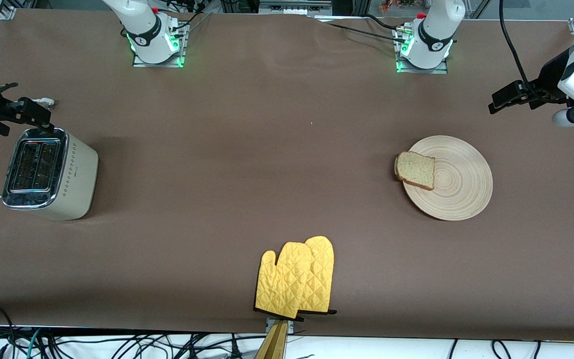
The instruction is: Move plate and put bread in toaster
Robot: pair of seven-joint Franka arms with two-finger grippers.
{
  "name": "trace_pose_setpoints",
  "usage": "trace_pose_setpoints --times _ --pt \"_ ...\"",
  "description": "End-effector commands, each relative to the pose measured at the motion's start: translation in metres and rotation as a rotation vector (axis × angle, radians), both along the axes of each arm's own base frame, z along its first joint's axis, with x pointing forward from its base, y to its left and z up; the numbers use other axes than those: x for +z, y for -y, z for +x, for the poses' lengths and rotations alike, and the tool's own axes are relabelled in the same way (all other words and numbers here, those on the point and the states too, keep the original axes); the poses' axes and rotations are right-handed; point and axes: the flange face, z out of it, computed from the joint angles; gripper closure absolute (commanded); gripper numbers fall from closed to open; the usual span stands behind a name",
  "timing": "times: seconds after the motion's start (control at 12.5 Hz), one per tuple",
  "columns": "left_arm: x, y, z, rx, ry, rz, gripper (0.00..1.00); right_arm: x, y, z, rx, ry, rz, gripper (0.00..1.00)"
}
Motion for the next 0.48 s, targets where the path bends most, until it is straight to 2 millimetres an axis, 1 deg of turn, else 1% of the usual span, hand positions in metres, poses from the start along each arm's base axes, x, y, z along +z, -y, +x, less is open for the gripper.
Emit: trace_pose_setpoints --times 0.0,0.4 --pt "0.0040 -0.0013 0.0029 0.009 0.002 0.025 0.00 -0.0003 -0.0013 -0.0021 -0.001 0.019 -0.013 0.00" --pt "0.0057 0.0011 0.0026 0.007 0.006 0.018 0.00 0.0000 -0.0003 -0.0031 -0.007 0.010 -0.006 0.00"
